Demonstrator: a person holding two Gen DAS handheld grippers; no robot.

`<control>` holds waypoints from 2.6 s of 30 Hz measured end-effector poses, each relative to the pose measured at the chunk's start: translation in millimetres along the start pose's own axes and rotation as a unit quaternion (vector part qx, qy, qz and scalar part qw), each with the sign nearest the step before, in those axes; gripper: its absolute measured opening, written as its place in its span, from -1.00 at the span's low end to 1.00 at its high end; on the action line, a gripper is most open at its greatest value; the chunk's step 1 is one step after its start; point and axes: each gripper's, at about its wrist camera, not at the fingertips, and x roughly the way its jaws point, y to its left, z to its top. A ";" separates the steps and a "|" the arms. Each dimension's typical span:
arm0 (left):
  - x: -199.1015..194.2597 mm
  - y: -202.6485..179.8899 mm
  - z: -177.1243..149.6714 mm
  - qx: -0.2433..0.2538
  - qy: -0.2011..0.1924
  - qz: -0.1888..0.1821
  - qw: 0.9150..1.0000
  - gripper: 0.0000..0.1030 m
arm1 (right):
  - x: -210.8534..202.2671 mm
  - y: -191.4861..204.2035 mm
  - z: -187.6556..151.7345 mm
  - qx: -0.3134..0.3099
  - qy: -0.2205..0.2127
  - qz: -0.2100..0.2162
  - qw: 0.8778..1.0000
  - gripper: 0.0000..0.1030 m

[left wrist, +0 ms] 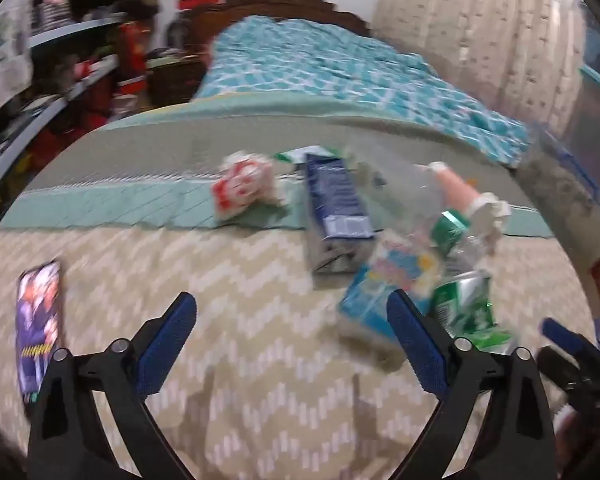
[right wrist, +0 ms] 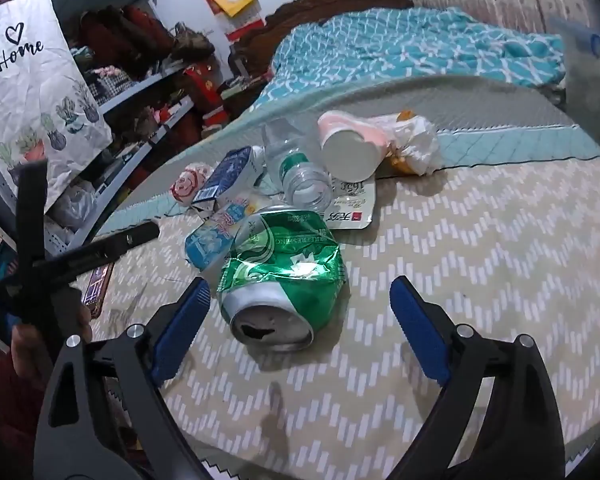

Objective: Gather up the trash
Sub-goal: 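Grasp the blue sponge package with the left tool while the right tool grasps the crushed green can, then lift both held items and carry them toward the round beige bin, then open both tools over the bin to drop the sponge package and can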

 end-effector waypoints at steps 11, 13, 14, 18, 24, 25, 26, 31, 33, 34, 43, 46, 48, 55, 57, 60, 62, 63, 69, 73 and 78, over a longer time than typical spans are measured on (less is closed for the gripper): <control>47.5 -24.5 1.4 0.013 0.063 -0.096 0.993 0.26 | 46.3 -15.5 29.6 0.012 0.072 0.046 0.996 0.63; 46.9 -35.2 -4.7 0.030 0.055 -0.098 0.993 0.27 | 56.8 -20.0 31.7 0.018 0.086 0.060 0.994 0.42; 45.9 -40.0 -8.4 0.039 0.054 -0.098 0.993 0.30 | 63.3 -24.0 31.8 0.025 0.093 0.065 0.993 0.31; 50.9 -54.2 -17.9 0.062 0.060 -0.083 0.993 0.28 | 76.8 -33.1 25.9 0.064 0.122 0.107 0.985 -0.03; 42.1 -52.7 -21.5 0.044 0.064 -0.068 0.995 0.06 | 38.7 -40.1 1.0 0.097 0.108 0.185 0.972 -0.18; 39.6 -55.1 -23.7 0.044 0.067 -0.073 0.994 0.06 | 30.0 -43.4 -2.6 0.104 0.098 0.199 0.969 -0.18; 37.6 -58.4 -26.4 0.045 0.068 -0.077 0.994 0.06 | 21.4 -46.9 -7.3 0.111 0.087 0.210 0.968 -0.18; 29.1 -80.0 -43.7 0.063 0.060 -0.077 0.993 0.08 | 24.3 -55.1 -30.6 0.135 0.099 0.212 0.963 -0.12; 28.6 -82.8 -43.3 0.067 0.059 -0.067 0.994 0.11 | 28.7 -55.3 -33.8 0.142 0.104 0.222 0.959 -0.11; 28.9 -81.6 -42.1 0.061 0.064 -0.069 0.994 0.13 | 29.0 -54.0 -33.1 0.143 0.102 0.235 0.956 -0.06; 47.7 -93.7 -46.9 0.075 0.093 -0.034 0.992 0.16 | 22.7 -25.8 -26.6 0.113 0.089 0.226 0.963 -0.62; 44.3 -97.3 -44.1 0.074 0.097 -0.054 0.991 0.09 | -6.2 -57.7 -19.7 0.146 0.042 0.210 0.966 -0.63; 37.4 -101.2 -43.0 0.083 0.093 -0.057 0.991 0.09 | -27.6 -79.5 -16.2 0.164 0.012 0.190 0.968 -0.63; 2.4 -147.1 -52.4 0.157 0.104 -0.141 0.972 0.09 | -80.6 -149.8 -14.3 0.215 -0.062 0.129 0.966 -0.63; 1.1 -171.1 -50.6 0.180 0.111 -0.163 0.964 0.09 | -93.7 -173.5 -19.3 0.231 -0.080 0.113 0.963 -0.63; 7.2 -229.2 -32.7 0.229 0.108 -0.205 0.946 0.09 | -120.1 -209.6 -16.6 0.257 -0.123 0.083 0.955 -0.63; 14.8 -274.4 -21.9 0.260 0.104 -0.237 0.930 0.10 | -144.6 -244.2 -21.2 0.275 -0.157 0.045 0.948 -0.63; 20.7 -304.4 -16.2 0.281 0.103 -0.256 0.919 0.10 | -160.1 -265.4 -24.5 0.289 -0.175 0.025 0.941 -0.63; 65.9 -467.2 -1.3 0.370 0.129 -0.323 0.862 0.11 | -223.0 -359.6 -27.7 0.354 -0.239 -0.087 0.900 -0.63; 101.2 -558.3 5.7 0.380 0.138 -0.351 0.845 0.19 | -230.5 -399.9 -22.4 0.365 -0.235 -0.137 0.891 -0.56; 127.5 -601.4 9.7 0.376 0.138 -0.328 0.855 0.45 | -248.9 -409.0 -37.4 0.376 -0.286 -0.173 0.865 0.79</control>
